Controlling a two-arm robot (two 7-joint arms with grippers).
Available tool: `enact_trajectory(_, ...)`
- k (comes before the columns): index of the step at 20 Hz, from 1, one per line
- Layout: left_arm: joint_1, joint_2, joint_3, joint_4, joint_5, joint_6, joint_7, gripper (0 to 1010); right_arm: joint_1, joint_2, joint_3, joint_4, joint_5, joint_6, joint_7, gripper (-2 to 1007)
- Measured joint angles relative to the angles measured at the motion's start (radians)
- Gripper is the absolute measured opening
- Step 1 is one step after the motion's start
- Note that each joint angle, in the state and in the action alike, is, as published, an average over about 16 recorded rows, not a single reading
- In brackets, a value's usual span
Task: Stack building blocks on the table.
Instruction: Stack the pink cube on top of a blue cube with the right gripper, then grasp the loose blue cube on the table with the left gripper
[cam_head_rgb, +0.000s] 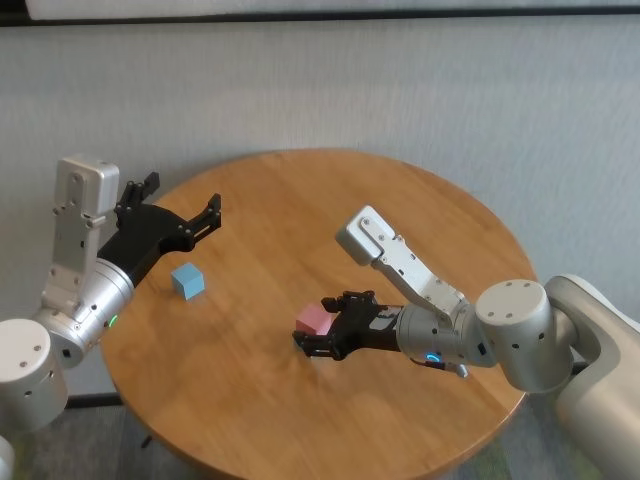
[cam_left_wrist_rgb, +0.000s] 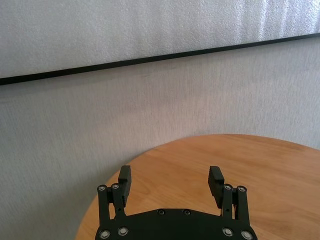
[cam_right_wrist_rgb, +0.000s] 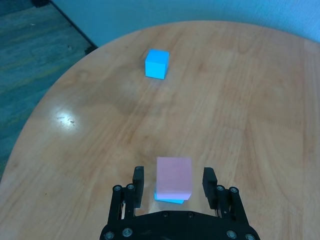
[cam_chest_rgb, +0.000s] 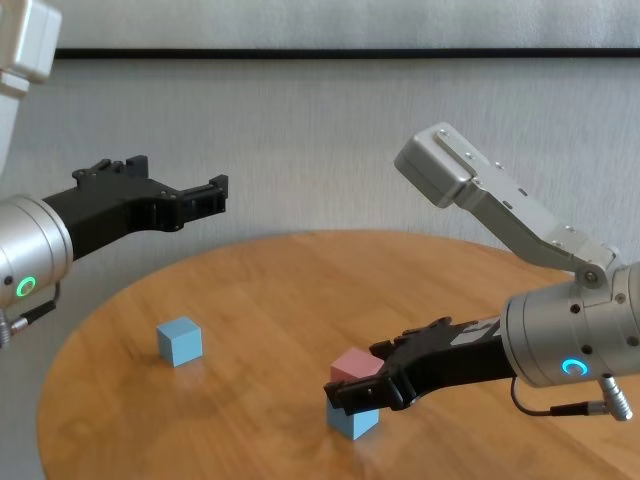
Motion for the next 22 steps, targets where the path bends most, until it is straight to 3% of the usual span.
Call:
enact_trajectory(6,0.000,0.000,0.000,0.000,0.000,0.000,0.000,1001,-0.015,0.003,0.014,-0.020,0.003,-0.026,-0.016,863)
enact_trajectory(9,0.000,0.000,0.000,0.000,0.000,0.000,0.000,1001,-0.031,0.008,0.026,-0.038,0.001,-0.061,-0.032,930)
enact_trajectory(16,0.000,0.000,0.000,0.000,0.000,0.000,0.000,1001,-0.091,0.015,0.080,-0.090,-0.010,-0.194,-0.106,1003)
enact_trajectory(22,0.000,0.000,0.000,0.000,0.000,0.000,0.000,1001,-0.153,0.004,0.142,-0.124,-0.039,-0.338,-0.214,1005)
